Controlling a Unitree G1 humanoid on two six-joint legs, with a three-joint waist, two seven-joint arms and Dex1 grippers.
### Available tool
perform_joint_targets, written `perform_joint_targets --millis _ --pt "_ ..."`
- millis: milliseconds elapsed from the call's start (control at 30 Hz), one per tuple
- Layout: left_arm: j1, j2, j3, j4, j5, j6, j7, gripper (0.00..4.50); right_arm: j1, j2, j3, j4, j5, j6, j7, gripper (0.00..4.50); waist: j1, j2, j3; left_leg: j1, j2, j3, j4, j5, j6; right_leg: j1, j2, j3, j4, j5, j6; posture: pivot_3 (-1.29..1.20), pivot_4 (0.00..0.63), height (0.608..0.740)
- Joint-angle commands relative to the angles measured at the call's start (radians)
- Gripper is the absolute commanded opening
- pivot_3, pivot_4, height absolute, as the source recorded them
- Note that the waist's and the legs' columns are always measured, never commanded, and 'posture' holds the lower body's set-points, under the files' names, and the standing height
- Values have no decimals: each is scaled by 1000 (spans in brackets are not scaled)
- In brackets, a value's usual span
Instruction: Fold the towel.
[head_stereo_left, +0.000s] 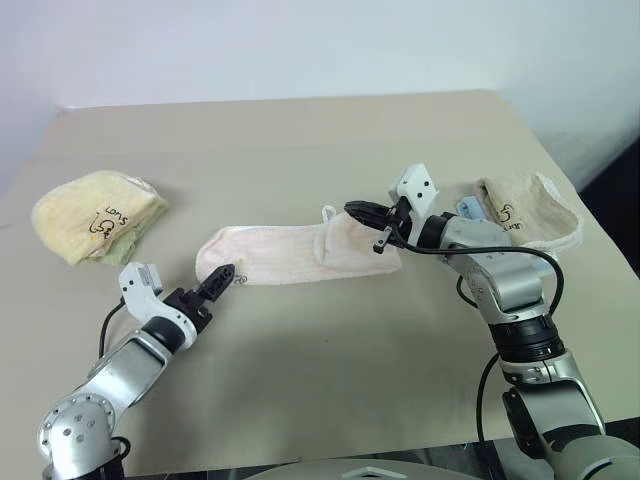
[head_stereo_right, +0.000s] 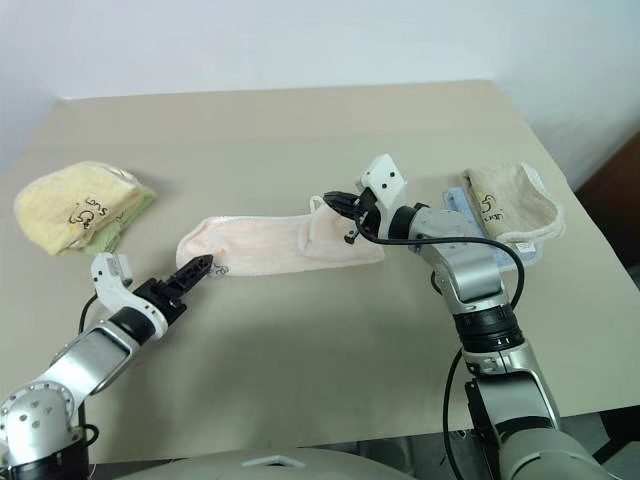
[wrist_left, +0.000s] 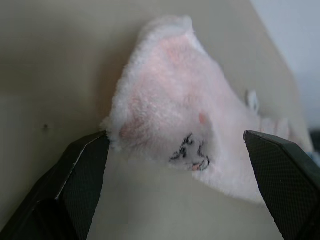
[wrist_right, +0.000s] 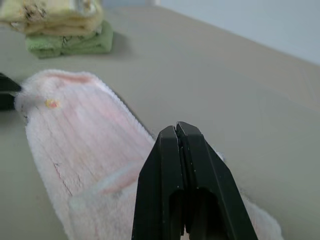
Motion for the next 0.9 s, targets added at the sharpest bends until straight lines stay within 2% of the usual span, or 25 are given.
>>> perform_joint_targets --millis 33,167,267,633,800,900 --pt "-40 5 -46 63 -28 -9 70 4493 5 -3 -26 -63 15 1 -8 5 9 1 -1 0 0 0 0 0 -1 1 0 0 0 0 0 0 150 728" --pt "-83 18 -77 97 -22 -11 77 4493 28 -8 -33 -93 19 15 -21 5 15 2 -2 1 -1 0 0 0 -1 2 0 0 0 0 0 0 150 728" --pt "-93 28 -82 112 -24 -21 64 3852 52 -17 -43 -123 25 29 -26 0 17 2 -2 1 -1 0 0 0 -1 2 0 0 0 0 0 0 150 728" --pt "-106 94 -42 112 -19 -73 -1 55 130 -59 -87 -157 31 66 -39 0 30 1 -1 -2 0 0 -2 -1 -1 -1 0 0 -3 0 0 0 150 728" --pt "-120 255 58 131 28 -99 -119 17 152 -87 -112 -131 26 62 -37 0 25 1 0 -3 1 0 -2 -1 -1 -2 1 -1 -3 -1 -1 0 150 728" --pt "-138 364 53 107 87 -88 -237 17 148 -97 -118 -104 18 55 -43 0 17 1 0 -3 1 0 -3 -1 -1 -2 1 -1 -5 -1 -1 0 150 728"
